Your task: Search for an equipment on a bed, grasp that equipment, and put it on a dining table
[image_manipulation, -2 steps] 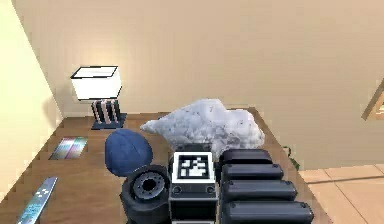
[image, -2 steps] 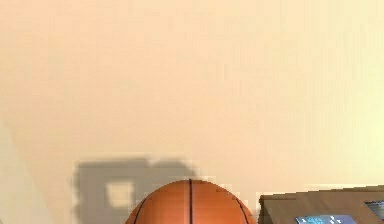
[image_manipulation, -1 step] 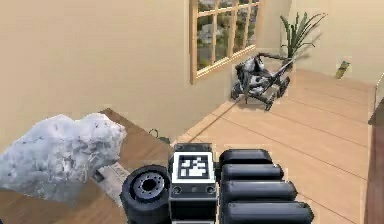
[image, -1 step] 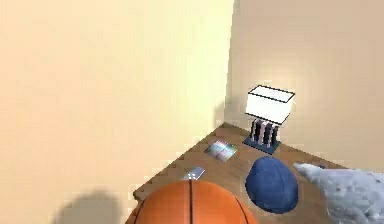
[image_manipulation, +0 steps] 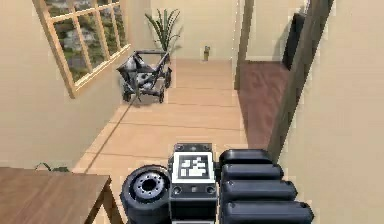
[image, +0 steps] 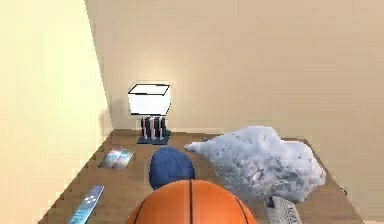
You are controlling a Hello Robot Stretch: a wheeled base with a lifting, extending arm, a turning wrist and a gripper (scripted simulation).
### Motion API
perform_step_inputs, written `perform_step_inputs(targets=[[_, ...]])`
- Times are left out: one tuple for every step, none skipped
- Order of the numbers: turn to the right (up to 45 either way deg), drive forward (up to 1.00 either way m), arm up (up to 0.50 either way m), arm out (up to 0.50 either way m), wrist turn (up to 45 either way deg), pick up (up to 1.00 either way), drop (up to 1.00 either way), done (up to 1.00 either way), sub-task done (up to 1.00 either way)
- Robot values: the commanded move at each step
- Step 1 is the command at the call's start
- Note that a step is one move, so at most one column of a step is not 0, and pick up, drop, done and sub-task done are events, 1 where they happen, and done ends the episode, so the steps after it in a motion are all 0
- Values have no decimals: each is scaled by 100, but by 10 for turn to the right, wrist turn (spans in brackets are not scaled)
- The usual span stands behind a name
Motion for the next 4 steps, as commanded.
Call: perform_step_inputs(targets=[[-450, 0, 0, 0, 0, 0, 0, 0, 0], [-240, 0, 0, 0, 0, 0, 0, 0, 0], [0, 0, 0, 42, 0, 0, 0, 0, 0], [0, 0, 0, 0, 450, 0, 0, 0, 0]])
